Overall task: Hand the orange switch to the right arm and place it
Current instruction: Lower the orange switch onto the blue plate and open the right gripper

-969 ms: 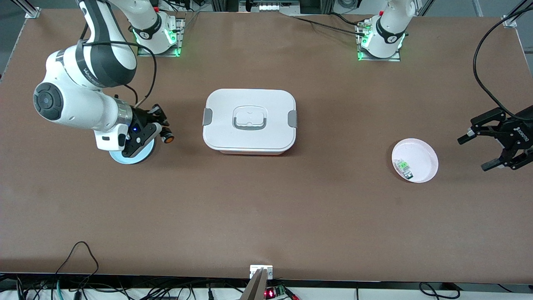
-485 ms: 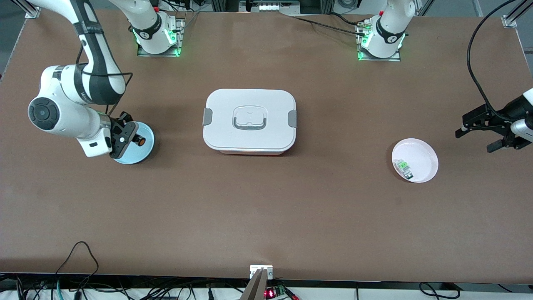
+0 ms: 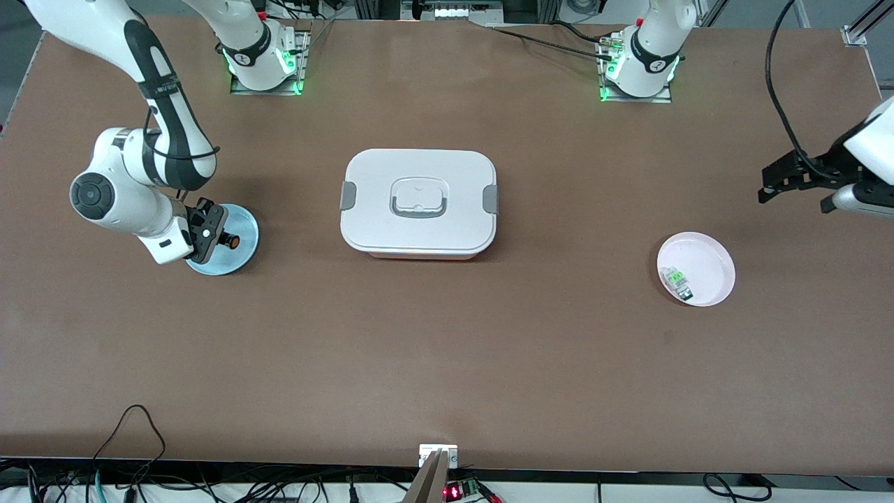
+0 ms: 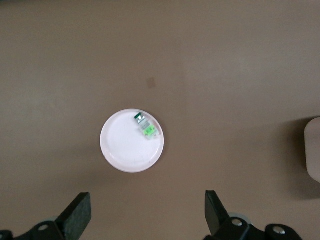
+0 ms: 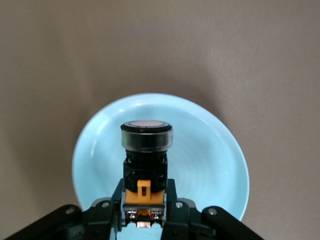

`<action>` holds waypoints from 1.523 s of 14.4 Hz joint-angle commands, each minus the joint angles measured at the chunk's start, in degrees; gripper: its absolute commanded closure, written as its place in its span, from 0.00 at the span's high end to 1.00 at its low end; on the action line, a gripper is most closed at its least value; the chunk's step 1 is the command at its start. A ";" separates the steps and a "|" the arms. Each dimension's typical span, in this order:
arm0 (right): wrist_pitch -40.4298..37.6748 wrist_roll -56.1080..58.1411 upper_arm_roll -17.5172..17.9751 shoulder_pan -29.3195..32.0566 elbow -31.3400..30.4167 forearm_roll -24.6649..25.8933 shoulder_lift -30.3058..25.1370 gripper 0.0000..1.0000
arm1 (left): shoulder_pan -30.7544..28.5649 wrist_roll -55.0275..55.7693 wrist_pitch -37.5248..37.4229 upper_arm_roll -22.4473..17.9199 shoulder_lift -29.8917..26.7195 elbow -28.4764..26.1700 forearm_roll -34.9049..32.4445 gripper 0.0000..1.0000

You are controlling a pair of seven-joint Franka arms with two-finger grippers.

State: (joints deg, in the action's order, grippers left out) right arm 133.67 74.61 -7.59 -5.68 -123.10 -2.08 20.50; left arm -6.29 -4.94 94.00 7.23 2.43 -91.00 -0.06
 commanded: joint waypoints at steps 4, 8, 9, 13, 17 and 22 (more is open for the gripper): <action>1.68 1.59 0.20 1.29 0.32 0.32 3.50 0.43 | 1.98 8.90 -6.73 -0.29 0.91 4.95 -2.84 1.00; 1.41 1.59 0.20 1.29 0.93 0.32 3.41 1.00 | 1.63 8.90 -5.15 -0.47 0.83 4.34 -2.58 1.00; 1.15 1.50 0.20 1.29 1.11 0.32 3.32 1.00 | 1.28 8.90 -5.15 -0.47 0.56 4.16 -2.40 1.00; -3.76 -3.49 0.38 1.11 5.22 -0.38 1.22 1.00 | 0.92 5.75 -5.32 -0.91 0.12 3.90 -2.75 1.00; -10.87 -16.57 0.38 1.11 8.83 -0.38 -2.20 1.00 | 0.92 3.89 -4.10 -0.91 -0.84 2.58 -2.93 1.00; -24.56 -40.98 0.64 0.76 15.50 -0.30 -5.55 1.00 | 0.84 4.24 -4.18 -1.43 -1.02 2.31 -2.23 1.00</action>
State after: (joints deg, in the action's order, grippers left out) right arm 115.99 43.24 -7.36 -4.79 -110.97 -2.19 16.09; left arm -5.35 0.42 89.13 6.32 2.69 -87.41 -1.53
